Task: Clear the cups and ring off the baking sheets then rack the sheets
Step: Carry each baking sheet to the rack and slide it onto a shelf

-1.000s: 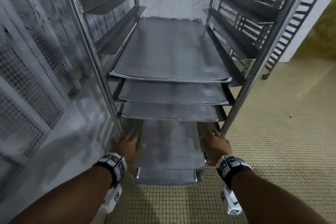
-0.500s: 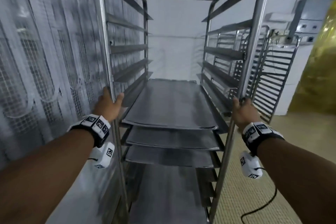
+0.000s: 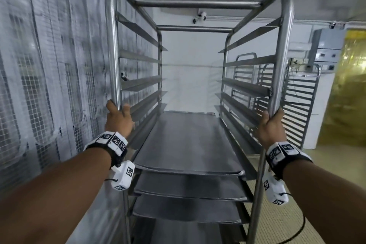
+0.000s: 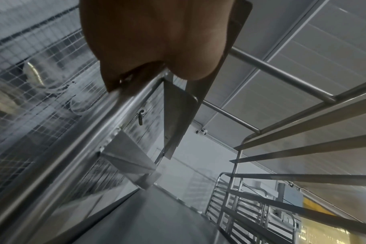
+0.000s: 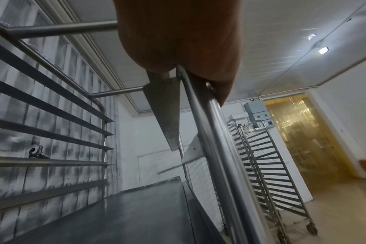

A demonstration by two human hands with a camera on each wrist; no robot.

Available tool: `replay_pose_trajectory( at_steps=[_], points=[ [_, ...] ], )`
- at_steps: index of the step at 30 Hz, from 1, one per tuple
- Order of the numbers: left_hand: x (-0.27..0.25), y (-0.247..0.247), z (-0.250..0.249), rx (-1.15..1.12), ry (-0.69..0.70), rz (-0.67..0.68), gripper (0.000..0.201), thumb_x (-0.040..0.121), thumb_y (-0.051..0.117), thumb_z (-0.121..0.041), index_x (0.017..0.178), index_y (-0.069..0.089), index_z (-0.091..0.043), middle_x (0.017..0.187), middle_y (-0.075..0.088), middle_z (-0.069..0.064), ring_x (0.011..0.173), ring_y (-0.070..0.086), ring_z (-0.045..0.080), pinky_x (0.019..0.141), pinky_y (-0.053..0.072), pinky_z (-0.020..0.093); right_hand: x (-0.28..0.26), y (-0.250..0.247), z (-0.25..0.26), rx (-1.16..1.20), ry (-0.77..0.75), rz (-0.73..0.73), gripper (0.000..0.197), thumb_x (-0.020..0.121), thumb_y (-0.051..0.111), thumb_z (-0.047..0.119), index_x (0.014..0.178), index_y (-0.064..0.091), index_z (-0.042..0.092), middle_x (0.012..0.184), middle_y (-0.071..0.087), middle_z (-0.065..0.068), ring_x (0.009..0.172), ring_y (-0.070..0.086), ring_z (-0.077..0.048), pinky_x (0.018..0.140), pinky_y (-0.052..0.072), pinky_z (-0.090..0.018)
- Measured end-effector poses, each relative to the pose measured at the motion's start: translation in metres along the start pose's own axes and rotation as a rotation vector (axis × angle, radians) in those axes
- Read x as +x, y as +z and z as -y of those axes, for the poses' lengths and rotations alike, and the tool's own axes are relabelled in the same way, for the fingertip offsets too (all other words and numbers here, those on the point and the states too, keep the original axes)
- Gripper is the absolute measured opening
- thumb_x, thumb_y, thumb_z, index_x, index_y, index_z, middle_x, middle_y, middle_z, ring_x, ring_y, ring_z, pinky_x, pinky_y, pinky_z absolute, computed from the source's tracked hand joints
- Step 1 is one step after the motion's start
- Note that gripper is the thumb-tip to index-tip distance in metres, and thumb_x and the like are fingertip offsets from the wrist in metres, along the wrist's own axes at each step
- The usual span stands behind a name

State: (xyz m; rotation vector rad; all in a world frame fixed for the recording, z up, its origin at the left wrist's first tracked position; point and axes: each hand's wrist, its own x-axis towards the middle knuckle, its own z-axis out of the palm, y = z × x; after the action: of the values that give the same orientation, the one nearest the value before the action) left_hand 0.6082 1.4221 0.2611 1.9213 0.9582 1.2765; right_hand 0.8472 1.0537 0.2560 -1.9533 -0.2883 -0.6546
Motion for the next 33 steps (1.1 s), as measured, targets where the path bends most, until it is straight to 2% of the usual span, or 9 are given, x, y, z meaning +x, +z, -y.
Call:
replay_pose_trajectory(
  at_steps=[2,4,7,13,18,27,31,33],
  points=[
    [0.005,0.008,0.006,0.014,0.044,-0.085,0.054,0.104,0.029,-0.05,0.144,0.018,-0.015,0.117,0.062,0.029,0.089,0.064,0.045,0.072,0.048,0.046,0.004,0.01,-0.006,-0.013,-0.019,-0.067,0.042,0.105,0.031,0.045,0.126,0.028,0.009,0.105,0.064,-0.035,0.087,0.064,-0.051,0.072,0.045,-0.047],
    [0.009,0.014,0.012,0.034,0.088,-0.165,0.054,0.104,0.029,-0.053,0.141,0.023,-0.014,0.107,0.066,0.029,0.084,0.065,0.046,0.068,0.049,0.046,0.008,0.018,-0.014,-0.031,-0.051,-0.123,0.039,0.104,0.03,0.051,0.113,0.028,0.012,0.09,0.065,-0.032,0.075,0.064,-0.048,0.065,0.046,-0.045],
    [0.015,0.023,0.019,0.026,0.145,-0.209,0.054,0.103,0.032,-0.053,0.139,0.028,-0.013,0.1,0.067,0.032,0.082,0.066,0.048,0.064,0.046,0.044,0.018,0.025,-0.023,-0.03,-0.083,-0.152,0.043,0.103,0.032,0.054,0.109,0.029,0.012,0.08,0.062,-0.029,0.067,0.062,-0.044,0.059,0.046,-0.042],
    [0.032,0.039,0.02,-0.007,0.163,-0.188,0.051,0.104,0.039,-0.044,0.14,0.031,-0.009,0.1,0.065,0.034,0.083,0.064,0.05,0.065,0.042,0.042,0.039,0.046,-0.028,0.052,-0.068,-0.197,0.048,0.101,0.038,0.055,0.106,0.036,0.007,0.075,0.056,-0.018,0.062,0.057,-0.035,0.057,0.042,-0.036],
    [0.048,0.062,0.019,0.0,0.173,-0.193,0.051,0.105,0.04,-0.042,0.138,0.032,-0.004,0.092,0.065,0.033,0.078,0.063,0.05,0.062,0.039,0.041,0.059,0.066,-0.033,0.056,-0.041,-0.198,0.046,0.101,0.039,0.053,0.105,0.036,0.008,0.077,0.057,-0.019,0.063,0.055,-0.032,0.058,0.041,-0.037],
    [0.087,0.113,0.029,-0.054,0.237,-0.23,0.048,0.105,0.043,-0.035,0.139,0.035,-0.003,0.091,0.067,0.028,0.072,0.065,0.046,0.059,0.042,0.039,0.099,0.108,-0.045,0.085,-0.032,-0.216,0.047,0.103,0.041,0.047,0.109,0.039,0.001,0.076,0.053,-0.018,0.064,0.049,-0.03,0.059,0.036,-0.035],
    [0.103,0.136,0.029,-0.058,0.246,-0.231,0.046,0.105,0.044,-0.035,0.135,0.037,-0.001,0.083,0.06,0.016,0.071,0.063,0.044,0.058,0.04,0.038,0.118,0.126,-0.049,0.099,-0.032,-0.226,0.045,0.103,0.041,0.047,0.108,0.039,0.002,0.077,0.053,-0.016,0.062,0.046,-0.028,0.052,0.027,-0.032],
    [0.112,0.146,0.03,-0.045,0.24,-0.224,0.047,0.105,0.043,-0.037,0.135,0.036,-0.002,0.084,0.06,0.016,0.072,0.063,0.044,0.059,0.04,0.039,0.126,0.138,-0.052,0.096,-0.036,-0.232,0.045,0.103,0.041,0.047,0.108,0.039,0.001,0.077,0.053,-0.016,0.062,0.045,-0.027,0.052,0.026,-0.032]
  ],
)
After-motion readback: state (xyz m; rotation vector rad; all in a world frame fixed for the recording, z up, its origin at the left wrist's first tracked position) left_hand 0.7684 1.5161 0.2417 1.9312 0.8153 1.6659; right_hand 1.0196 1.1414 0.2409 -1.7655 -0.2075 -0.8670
